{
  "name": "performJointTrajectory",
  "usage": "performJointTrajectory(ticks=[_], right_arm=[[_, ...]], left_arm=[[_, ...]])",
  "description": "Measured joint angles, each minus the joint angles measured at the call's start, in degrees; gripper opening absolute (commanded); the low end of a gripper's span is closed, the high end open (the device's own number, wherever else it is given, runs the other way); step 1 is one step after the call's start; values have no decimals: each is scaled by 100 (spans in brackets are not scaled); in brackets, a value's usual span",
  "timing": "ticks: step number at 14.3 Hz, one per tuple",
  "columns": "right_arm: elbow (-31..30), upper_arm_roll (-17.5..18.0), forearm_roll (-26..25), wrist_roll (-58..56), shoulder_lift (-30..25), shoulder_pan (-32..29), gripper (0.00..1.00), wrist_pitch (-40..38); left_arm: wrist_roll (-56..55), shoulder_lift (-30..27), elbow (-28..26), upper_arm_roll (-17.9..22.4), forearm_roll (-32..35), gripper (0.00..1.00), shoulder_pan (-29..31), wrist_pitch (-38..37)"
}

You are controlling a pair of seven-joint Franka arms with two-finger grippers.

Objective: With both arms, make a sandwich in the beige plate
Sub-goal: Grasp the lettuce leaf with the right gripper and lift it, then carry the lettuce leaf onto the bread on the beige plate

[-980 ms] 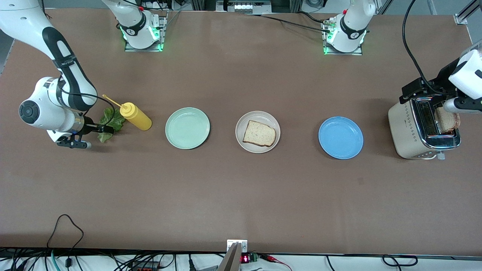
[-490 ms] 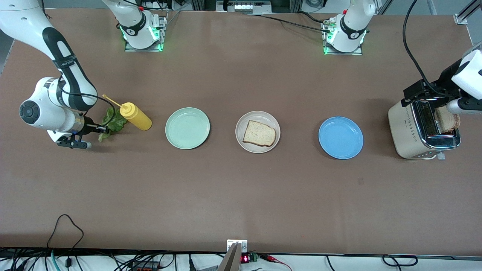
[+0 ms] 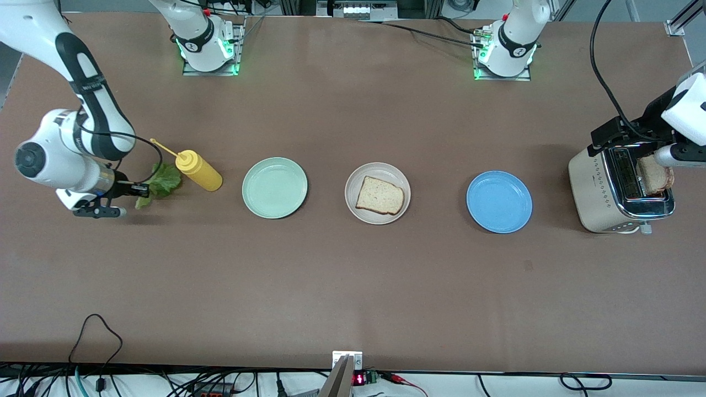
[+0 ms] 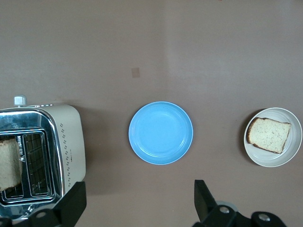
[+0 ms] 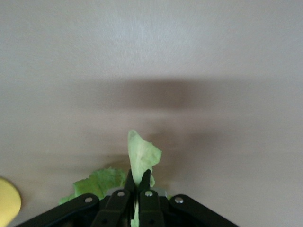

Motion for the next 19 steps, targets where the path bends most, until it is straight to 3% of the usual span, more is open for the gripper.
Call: performJointTrajectory(ticks=[7, 12, 15, 19], right_arm=[[328, -26, 0, -1067, -1375, -126, 0, -1780], [1336, 70, 218, -1219, -1923, 14, 0, -3715], [1822, 455, 573, -286, -1988, 358, 0, -4243], [1865, 914, 632, 1775, -1887, 1169, 0, -4207]], left_arm=[[0, 0, -1, 0, 0, 100, 1, 0], [0, 0, 0, 1, 0, 100, -25, 0], [0, 0, 0, 257, 0, 100, -348, 0], [0, 0, -1, 442, 0, 100, -450, 0]])
